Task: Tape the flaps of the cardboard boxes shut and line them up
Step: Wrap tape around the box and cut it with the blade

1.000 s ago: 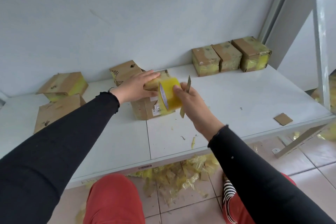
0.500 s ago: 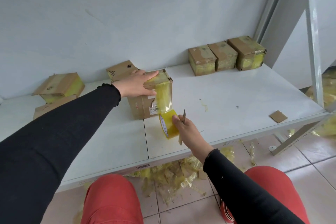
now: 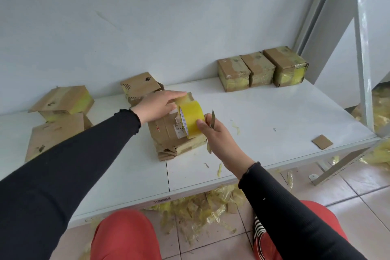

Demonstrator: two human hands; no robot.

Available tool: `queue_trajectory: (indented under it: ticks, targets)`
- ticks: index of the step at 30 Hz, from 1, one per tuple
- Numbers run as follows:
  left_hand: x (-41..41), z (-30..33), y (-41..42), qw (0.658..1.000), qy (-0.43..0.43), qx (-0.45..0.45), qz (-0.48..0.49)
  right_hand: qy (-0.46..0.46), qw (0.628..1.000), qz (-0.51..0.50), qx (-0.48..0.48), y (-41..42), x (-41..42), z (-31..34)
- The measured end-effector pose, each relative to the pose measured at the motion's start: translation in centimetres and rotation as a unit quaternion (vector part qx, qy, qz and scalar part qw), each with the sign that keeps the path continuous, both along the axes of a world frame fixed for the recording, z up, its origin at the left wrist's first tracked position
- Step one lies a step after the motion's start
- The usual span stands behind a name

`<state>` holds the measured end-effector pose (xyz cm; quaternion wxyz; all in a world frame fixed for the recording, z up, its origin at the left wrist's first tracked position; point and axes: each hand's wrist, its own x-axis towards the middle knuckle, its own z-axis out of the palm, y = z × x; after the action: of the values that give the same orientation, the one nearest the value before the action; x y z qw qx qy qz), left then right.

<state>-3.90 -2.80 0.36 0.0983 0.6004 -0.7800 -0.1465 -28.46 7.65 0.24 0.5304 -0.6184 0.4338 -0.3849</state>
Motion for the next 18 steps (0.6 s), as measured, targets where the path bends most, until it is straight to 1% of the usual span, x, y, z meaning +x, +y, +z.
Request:
queue_trajectory:
  ticks: [2, 6, 9, 12, 13, 16, 18]
  targets:
    - [-0.3, -1.6, 0.2, 0.999, 0.032, 0.0, -0.03, 0.0, 1.0, 0.005, -0.006, -0.1, 0.0, -0.4]
    - [0.4, -3.5, 0.7, 0.997, 0.051, 0.053, -0.023, 0.03, 0.999, 0.012, -0.002, -0.5, 0.2, -0.8]
    - [0.4, -3.8, 0.6, 0.998, 0.027, 0.051, -0.035, 0.051, 0.998, 0.003, -0.039, -0.9, 0.2, -0.2]
    - [0.1, -3.4, 0.5, 0.998, 0.001, 0.055, -0.034, 0.036, 0.997, -0.036, -0.058, 0.0, -0.2, 0.1]
    - [0.0, -3.2, 0.5, 0.998, 0.001, 0.062, -0.03, 0.048, 0.997, -0.043, -0.052, 0.6, -0.5, -0.3]
    - [-0.2, -2.9, 0.9, 0.997, 0.006, 0.068, -0.036, 0.141, 0.989, -0.046, -0.01, 2.9, -2.0, -2.6]
    - [-0.5, -2.8, 1.1, 0.997, -0.004, 0.067, -0.043, 0.144, 0.988, -0.047, 0.041, 3.6, -2.4, -3.8]
